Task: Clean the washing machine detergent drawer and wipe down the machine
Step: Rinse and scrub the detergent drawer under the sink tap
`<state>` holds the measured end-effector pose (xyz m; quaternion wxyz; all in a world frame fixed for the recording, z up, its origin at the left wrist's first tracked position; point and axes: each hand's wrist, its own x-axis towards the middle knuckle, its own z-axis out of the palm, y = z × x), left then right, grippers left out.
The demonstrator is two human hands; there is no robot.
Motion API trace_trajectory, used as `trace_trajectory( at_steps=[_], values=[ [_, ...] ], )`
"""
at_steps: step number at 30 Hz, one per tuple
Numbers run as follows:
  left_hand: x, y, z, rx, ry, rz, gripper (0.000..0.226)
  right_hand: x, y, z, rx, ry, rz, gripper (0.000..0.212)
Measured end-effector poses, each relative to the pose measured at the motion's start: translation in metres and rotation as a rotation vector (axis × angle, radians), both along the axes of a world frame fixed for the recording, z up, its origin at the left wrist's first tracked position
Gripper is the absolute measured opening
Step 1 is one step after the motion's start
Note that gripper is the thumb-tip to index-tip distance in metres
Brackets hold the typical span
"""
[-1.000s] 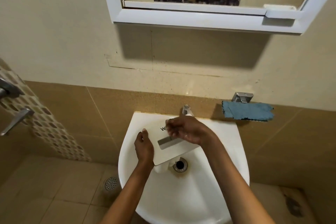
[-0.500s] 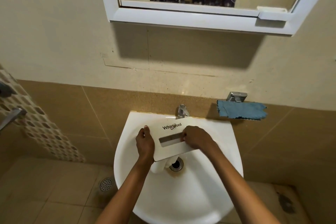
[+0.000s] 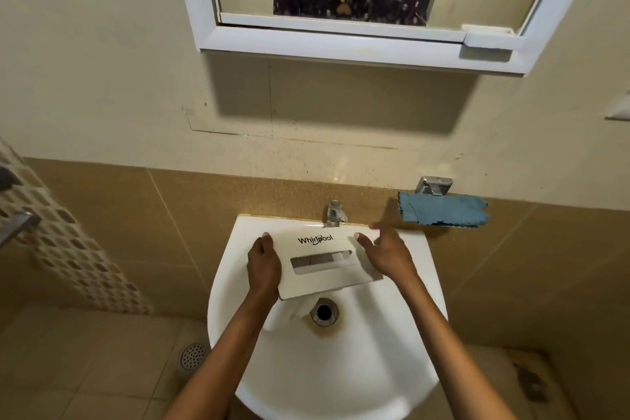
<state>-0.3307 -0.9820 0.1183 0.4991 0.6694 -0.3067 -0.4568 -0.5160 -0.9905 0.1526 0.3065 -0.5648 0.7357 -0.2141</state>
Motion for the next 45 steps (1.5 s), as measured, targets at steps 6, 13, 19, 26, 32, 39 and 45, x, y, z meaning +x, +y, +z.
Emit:
trace_trajectory(
  at_steps=[6, 13, 19, 26, 32, 39, 45],
  values=[
    [0.005, -0.012, 0.019, -0.083, -0.075, -0.08, 0.037, -0.011, -0.008, 0.002, 0.235, -0.36, -0.025, 0.059],
    [0.013, -0.011, 0.073, -0.232, -0.077, -0.301, 0.035, -0.033, -0.012, 0.022, 0.377, -0.813, -0.132, 0.047],
    [0.02, -0.009, 0.091, -0.356, -0.116, -0.427, 0.034, -0.01, 0.006, 0.007, 0.557, -1.018, -0.01, 0.05],
    [0.049, 0.014, 0.081, -0.381, -0.184, -0.509, 0.03, 0.017, -0.003, -0.003, 0.457, -1.164, -0.069, 0.064],
    [0.087, 0.017, 0.06, -0.132, 0.014, -0.72, 0.054, 0.03, -0.01, 0.002, 0.331, -0.676, 0.115, 0.018],
    [0.089, -0.006, 0.036, 0.12, -0.119, -0.569, 0.056, 0.039, -0.004, -0.031, 0.073, -0.621, 0.212, 0.073],
    [0.078, -0.029, 0.031, 0.006, -0.223, -0.513, 0.083, 0.045, 0.013, -0.06, -0.18, -0.47, 0.286, 0.078]
  ],
)
